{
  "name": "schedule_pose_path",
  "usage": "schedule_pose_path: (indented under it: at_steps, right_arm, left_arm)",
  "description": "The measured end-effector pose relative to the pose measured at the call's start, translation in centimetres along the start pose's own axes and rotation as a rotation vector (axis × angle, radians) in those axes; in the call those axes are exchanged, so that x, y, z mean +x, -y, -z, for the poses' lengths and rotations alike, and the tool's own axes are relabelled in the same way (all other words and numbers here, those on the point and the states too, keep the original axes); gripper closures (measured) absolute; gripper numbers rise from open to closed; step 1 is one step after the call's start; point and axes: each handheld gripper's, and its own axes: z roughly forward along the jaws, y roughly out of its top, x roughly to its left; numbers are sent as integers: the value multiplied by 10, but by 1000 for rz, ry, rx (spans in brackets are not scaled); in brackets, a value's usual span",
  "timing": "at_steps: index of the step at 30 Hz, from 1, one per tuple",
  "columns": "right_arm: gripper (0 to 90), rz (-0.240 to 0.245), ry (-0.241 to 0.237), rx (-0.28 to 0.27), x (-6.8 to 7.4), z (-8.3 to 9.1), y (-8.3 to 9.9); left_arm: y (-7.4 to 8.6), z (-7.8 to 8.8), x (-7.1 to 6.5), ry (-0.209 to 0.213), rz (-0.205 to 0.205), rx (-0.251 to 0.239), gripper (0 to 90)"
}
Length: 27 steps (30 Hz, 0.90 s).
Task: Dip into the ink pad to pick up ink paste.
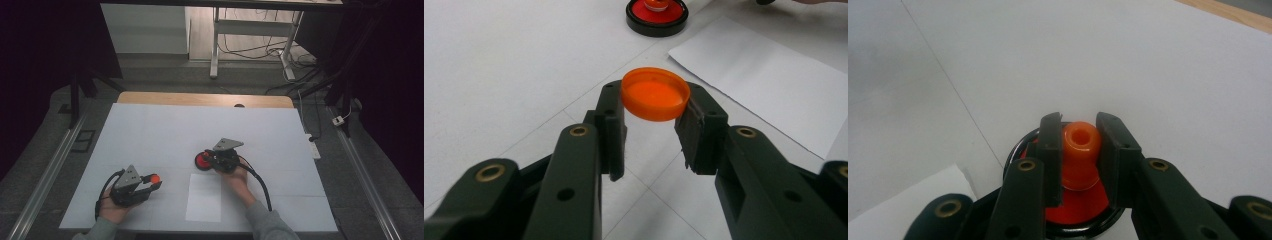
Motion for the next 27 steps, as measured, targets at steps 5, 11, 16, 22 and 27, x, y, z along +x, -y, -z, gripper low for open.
schedule_pose_path:
  at_steps: [5,11,16,22,27]
  right_arm:
    - [730,3,7,0,1,0,0]
    - [729,0,8,0,1,0,0]
    - [726,-22,-3,-3,-1,1,0]
    - [725,-59,-14,-110,-6,20,-12]
    - [726,-56,-19,-114,-5,26,-16]
  left_arm:
    - [0,0,0,1,0,1,649]
    - [0,0,1,1,1,3,649]
    - [0,0,0,-3,3,-2,649]
    - [0,1,1,-3,4,-6,649]
    - [0,1,0,-1,1,-6,649]
